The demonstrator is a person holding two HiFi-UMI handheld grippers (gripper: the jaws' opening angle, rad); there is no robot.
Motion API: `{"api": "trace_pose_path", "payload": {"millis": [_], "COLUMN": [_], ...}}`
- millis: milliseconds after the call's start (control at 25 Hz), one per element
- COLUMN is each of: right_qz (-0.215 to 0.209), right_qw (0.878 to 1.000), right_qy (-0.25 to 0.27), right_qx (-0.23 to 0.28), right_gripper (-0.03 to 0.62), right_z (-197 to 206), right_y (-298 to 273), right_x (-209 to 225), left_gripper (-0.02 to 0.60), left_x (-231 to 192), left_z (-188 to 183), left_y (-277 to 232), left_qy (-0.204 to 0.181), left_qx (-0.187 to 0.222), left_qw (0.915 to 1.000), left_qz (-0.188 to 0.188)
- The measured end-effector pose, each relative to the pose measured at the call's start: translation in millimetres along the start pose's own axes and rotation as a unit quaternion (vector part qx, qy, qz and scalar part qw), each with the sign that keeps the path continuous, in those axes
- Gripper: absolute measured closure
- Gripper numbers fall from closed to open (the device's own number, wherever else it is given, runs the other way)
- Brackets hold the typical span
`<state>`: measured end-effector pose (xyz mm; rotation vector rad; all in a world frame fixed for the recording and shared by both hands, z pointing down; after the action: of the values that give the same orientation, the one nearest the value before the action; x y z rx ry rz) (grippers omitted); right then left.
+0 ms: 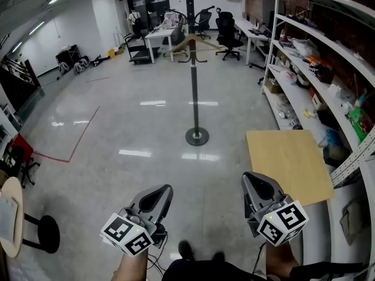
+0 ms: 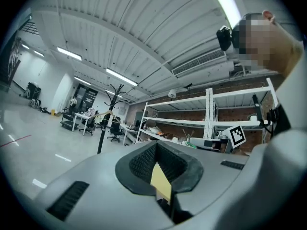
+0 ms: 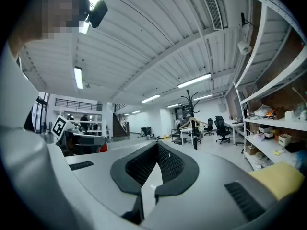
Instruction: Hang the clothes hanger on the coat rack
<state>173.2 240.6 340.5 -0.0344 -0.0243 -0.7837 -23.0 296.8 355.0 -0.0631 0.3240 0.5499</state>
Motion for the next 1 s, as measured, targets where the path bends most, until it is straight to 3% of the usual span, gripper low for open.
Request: {"api": "trace_pose_path", "payload": {"millis": [360, 600, 1000], "right_qz": [-0.004, 0.016, 0.011], "right_qw": [1.000, 1.000, 1.000], "right_qy": [0.005, 0.015, 0.028], "right_qx": [0.004, 0.013, 0.004], "right_gripper": [0.588, 0.588, 0.588], "right_z": [1.7, -11.4, -18.1], "right_y": [44.8, 43.6, 31.0], "right_x": [9.5, 2.6, -31.9], "left_gripper": [0.581, 0.581, 0.581], "left_x": [49.1, 39.4, 19.7], "left_z": [12.5, -1.8, -8.6], "left_y": [-6.0, -0.6, 32.2], "left_qy": [-0.009, -0.027, -0.012], "left_qx": [-0.016, -0.002, 0.010], "left_qw": [0.9998, 0.9996, 0.9999], "left_qz": [0.002, 0.008, 0.001]}}
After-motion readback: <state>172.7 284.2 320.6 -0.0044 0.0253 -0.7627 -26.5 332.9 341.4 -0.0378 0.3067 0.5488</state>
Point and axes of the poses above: the fingertips, and each gripper's own axes: y backward along the fingers, x to its right, z out of its underside, the point moved 1 cm from there along y, backward along the fingers, and after that the axes turned 3 degrees about y, right-handed, at the moved point
